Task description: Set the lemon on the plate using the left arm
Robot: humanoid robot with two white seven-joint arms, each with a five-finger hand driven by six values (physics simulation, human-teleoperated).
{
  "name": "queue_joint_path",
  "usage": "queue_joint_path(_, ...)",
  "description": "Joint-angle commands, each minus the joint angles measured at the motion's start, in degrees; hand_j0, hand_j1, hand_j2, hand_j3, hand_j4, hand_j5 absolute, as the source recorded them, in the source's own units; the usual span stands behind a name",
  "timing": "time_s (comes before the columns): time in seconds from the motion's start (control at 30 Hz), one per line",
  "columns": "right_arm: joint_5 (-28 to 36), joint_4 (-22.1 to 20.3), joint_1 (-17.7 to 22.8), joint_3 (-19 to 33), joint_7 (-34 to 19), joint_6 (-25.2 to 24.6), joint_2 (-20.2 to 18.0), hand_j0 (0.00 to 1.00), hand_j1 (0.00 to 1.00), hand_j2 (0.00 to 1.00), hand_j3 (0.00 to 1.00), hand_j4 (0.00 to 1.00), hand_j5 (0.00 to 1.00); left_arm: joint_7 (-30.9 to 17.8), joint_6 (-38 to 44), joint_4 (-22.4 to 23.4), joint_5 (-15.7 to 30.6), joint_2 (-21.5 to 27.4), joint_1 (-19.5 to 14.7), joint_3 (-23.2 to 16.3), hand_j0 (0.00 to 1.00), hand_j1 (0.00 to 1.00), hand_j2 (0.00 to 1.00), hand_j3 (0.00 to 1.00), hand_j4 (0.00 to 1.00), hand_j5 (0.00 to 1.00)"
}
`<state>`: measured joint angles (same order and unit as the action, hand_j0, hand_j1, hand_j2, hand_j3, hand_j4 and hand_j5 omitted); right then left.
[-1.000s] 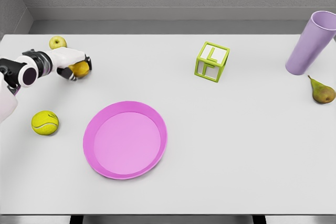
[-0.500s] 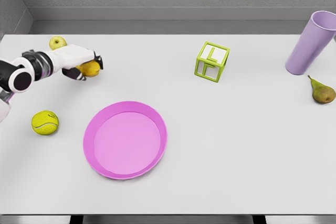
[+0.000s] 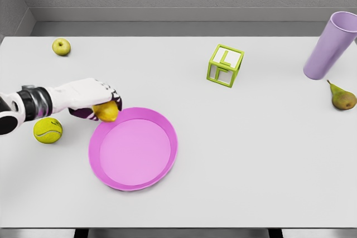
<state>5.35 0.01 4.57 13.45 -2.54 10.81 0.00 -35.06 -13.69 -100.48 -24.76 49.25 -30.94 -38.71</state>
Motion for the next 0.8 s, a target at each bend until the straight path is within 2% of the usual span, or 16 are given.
queue_joint_path(0.0,0.0,0.0,0.0,0.0,0.0,0.0,0.0,1.00,1.00,1.00,1.00,1.00,1.00,0.1,-11.3,-0.9,2.7,1.0,0.1,0.0,0.48,0.48,0.48,0.48,0.48,0.48)
queue_joint_path(0.07,0.0,0.0,0.0,0.0,0.0,0.0,0.0,1.00,1.00,1.00,1.00,1.00,1.00,0.1,-21.3,-0.9,6.7,2.2,0.9,0.0,0.48,0.48,0.48,0.48,0.48,0.48)
queue_joint_path(0.23,0.0,0.0,0.0,0.0,0.0,0.0,0.0,1.00,1.00,1.00,1.00,1.00,1.00,0.1,-21.3,-0.8,8.5,3.7,2.5,0.0,0.49,0.49,0.49,0.49,0.49,0.49)
queue_joint_path(0.33,0.0,0.0,0.0,0.0,0.0,0.0,0.0,1.00,1.00,1.00,1.00,1.00,1.00,0.1,-21.3,-0.7,8.5,3.4,2.5,0.0,0.56,0.56,0.56,0.56,0.56,0.56)
queue_joint_path(0.5,0.0,0.0,0.0,0.1,0.0,0.0,0.0,1.00,1.00,1.00,1.00,1.00,1.00,0.1,-21.3,-0.7,8.5,1.1,3.2,-0.1,0.56,0.56,0.56,0.56,0.56,0.56)
queue_joint_path(0.77,0.0,0.0,0.0,0.0,0.0,0.0,0.0,1.00,1.00,1.00,1.00,1.00,1.00,0.1,-21.3,-0.6,7.4,0.9,3.7,-0.2,0.56,0.56,0.56,0.56,0.56,0.56)
